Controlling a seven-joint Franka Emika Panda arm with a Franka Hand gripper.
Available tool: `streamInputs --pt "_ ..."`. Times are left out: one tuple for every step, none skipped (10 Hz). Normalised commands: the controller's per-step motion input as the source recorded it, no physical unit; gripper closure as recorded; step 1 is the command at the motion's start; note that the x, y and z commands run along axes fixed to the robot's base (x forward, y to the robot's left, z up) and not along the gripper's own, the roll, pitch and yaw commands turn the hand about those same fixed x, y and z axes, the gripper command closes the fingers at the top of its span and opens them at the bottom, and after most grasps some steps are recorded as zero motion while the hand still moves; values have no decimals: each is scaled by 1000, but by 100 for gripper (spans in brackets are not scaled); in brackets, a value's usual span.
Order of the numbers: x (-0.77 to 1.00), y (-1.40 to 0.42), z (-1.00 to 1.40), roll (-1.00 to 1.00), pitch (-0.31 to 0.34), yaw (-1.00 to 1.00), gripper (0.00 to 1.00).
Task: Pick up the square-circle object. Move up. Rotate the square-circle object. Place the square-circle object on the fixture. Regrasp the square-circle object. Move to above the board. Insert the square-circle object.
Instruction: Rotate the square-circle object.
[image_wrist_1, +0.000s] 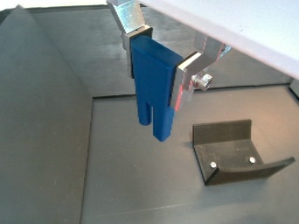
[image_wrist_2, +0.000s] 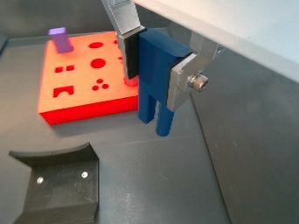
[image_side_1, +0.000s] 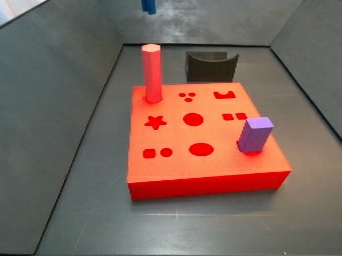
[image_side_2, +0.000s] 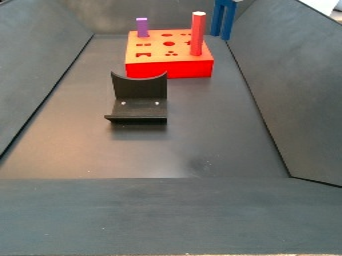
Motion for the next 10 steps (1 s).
streamInputs --pt "15 7 -4 -20 17 -1000 100" --pt "14 10 -4 -21 18 -1000 100" --pt "13 10 -4 -23 19 -1000 100" --pt "13 10 -5 -23 19 -1000 100" --pt "12 11 -5 -25 21 -1000 100" --pt "12 11 -5 -26 21 -1000 100" --pt "12 12 -5 -28 23 -1000 100" --pt "12 12 -5 -30 25 -1000 100" --pt "12 12 -5 -32 27 -1000 100" --pt "12 13 -5 -35 29 -1000 100"
